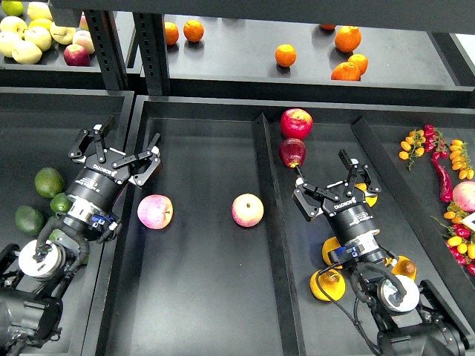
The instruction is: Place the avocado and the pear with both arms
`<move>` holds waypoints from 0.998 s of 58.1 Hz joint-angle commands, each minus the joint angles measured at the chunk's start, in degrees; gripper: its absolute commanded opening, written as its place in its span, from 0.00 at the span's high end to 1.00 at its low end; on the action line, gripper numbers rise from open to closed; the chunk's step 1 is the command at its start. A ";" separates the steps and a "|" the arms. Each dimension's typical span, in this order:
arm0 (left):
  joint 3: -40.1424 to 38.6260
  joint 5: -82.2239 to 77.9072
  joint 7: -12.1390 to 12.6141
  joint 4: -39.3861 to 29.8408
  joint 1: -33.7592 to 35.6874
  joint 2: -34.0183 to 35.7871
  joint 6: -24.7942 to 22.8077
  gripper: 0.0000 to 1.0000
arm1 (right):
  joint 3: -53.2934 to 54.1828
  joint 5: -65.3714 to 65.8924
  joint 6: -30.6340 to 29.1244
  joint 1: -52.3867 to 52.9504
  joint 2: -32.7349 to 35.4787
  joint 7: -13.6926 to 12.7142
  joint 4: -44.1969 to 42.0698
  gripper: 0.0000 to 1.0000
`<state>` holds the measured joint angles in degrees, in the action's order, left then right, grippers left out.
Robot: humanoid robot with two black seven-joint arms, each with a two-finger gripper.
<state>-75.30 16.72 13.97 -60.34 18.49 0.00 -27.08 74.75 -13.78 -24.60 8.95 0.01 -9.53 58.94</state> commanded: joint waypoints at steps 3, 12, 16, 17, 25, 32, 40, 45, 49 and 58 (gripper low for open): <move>0.77 -0.02 0.00 0.31 1.90 0.00 0.01 0.00 | -1.45 -0.37 0.52 0.45 -0.01 -0.23 0.56 0.01; 1.56 -0.02 0.00 0.31 1.90 0.00 0.02 0.00 | -2.06 -0.37 0.61 0.72 -0.01 -0.23 0.56 0.01; 2.43 -0.02 0.00 0.31 1.90 0.00 0.01 0.00 | -2.15 -0.37 0.52 0.72 -0.01 -0.23 0.47 0.01; 2.78 -0.02 0.00 0.31 1.90 0.00 0.01 0.00 | -2.24 -0.37 0.52 0.72 -0.01 -0.23 0.47 0.01; 4.63 -0.02 0.00 0.05 1.90 0.00 0.01 0.00 | -2.50 -0.37 0.43 0.72 -0.01 -0.14 0.38 0.01; 5.77 -0.02 0.00 -0.57 1.55 0.00 -0.07 0.00 | -2.41 -0.28 0.34 0.72 -0.01 -0.14 0.38 0.01; 7.18 -0.11 0.00 -1.01 0.14 0.00 -0.92 0.00 | -2.41 -0.28 0.34 0.63 -0.01 -0.14 0.12 0.01; 8.15 -0.37 0.09 -1.62 -2.14 0.00 -0.92 0.00 | -2.41 -0.28 0.34 0.63 -0.01 -0.14 0.12 0.01; 8.50 -0.55 0.18 -2.33 -4.25 0.00 -0.92 0.00 | -2.41 -0.28 0.52 0.54 -0.01 -0.14 0.03 0.01; 8.94 -0.72 0.27 -3.20 -6.45 0.00 -0.92 0.00 | -2.59 -0.28 0.52 0.01 -0.01 -0.14 0.03 0.01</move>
<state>-66.58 16.12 14.12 -62.87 13.50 0.00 -28.00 72.34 -14.05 -24.16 9.25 0.00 -9.66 58.98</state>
